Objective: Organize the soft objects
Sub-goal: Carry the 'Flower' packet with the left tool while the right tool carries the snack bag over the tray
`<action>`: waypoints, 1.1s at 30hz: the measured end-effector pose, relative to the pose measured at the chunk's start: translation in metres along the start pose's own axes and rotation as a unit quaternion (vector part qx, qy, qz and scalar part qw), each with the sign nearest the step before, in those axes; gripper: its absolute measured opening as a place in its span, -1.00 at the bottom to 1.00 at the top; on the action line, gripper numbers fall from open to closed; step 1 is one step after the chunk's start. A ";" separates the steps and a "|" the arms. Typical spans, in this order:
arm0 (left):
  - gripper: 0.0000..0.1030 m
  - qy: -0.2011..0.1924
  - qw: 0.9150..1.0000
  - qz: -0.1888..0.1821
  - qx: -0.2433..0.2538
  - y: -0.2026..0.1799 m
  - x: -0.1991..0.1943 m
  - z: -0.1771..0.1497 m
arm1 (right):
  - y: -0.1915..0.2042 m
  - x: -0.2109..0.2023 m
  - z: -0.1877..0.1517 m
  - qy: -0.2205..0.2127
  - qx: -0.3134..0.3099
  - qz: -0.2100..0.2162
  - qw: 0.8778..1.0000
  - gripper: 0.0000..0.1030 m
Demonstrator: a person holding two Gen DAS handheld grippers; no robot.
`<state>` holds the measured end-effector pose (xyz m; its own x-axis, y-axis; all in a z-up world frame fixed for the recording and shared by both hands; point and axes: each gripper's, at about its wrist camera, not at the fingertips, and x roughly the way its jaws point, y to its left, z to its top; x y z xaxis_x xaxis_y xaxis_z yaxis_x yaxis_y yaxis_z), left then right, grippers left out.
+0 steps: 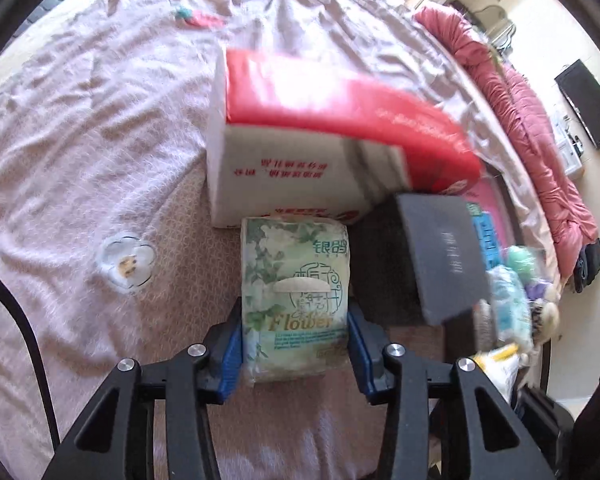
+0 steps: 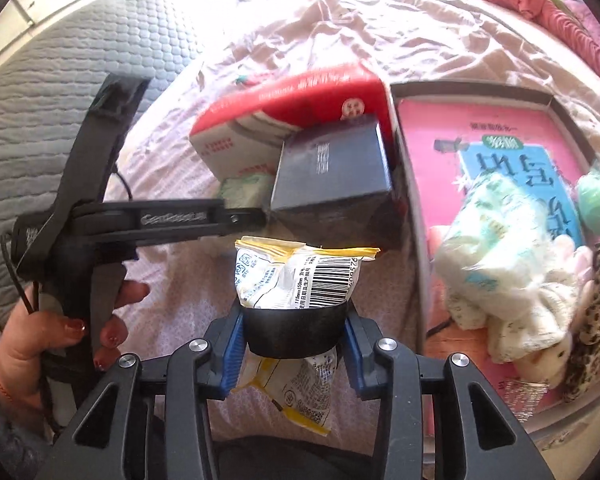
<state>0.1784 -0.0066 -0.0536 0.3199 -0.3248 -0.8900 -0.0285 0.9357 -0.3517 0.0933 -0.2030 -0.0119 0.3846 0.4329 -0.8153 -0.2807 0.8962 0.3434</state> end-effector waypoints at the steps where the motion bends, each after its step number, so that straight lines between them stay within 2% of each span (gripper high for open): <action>1: -0.12 -0.007 1.000 -0.002 0.002 -0.003 -0.007 -0.001 | 0.001 -0.008 0.002 -0.008 0.001 0.001 1.000 -0.17; 5: -0.12 -0.034 0.999 -0.016 0.020 -0.019 -0.038 -0.011 | -0.014 -0.037 0.013 -0.043 0.017 0.003 0.999 -0.17; 13: -0.12 -0.058 0.993 -0.045 0.089 -0.090 -0.070 -0.014 | -0.068 -0.101 0.018 -0.107 0.073 -0.039 0.991 -0.17; 17: -0.12 -0.056 0.990 -0.053 0.119 -0.128 -0.070 -0.017 | -0.087 -0.123 0.024 -0.127 0.085 -0.057 0.987 -0.17; 23: -0.12 -0.046 0.985 -0.053 0.157 -0.172 -0.060 -0.026 | -0.115 -0.153 0.014 -0.147 0.103 -0.070 0.981 -0.17; 30: -0.12 -0.024 0.980 -0.050 0.191 -0.212 -0.038 -0.035 | -0.139 -0.158 0.005 -0.153 0.126 -0.078 0.977 -0.17; 33: -0.12 -0.013 0.978 -0.045 0.205 -0.225 -0.025 -0.041 | -0.151 -0.159 0.000 -0.152 0.134 -0.093 0.975 -0.17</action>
<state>0.1378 -0.2144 0.0357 0.3282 -0.4092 -0.8514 0.3805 0.8822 -0.2773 0.0750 -0.4072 0.0660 0.6619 0.2319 -0.7128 0.0432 0.9376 0.3451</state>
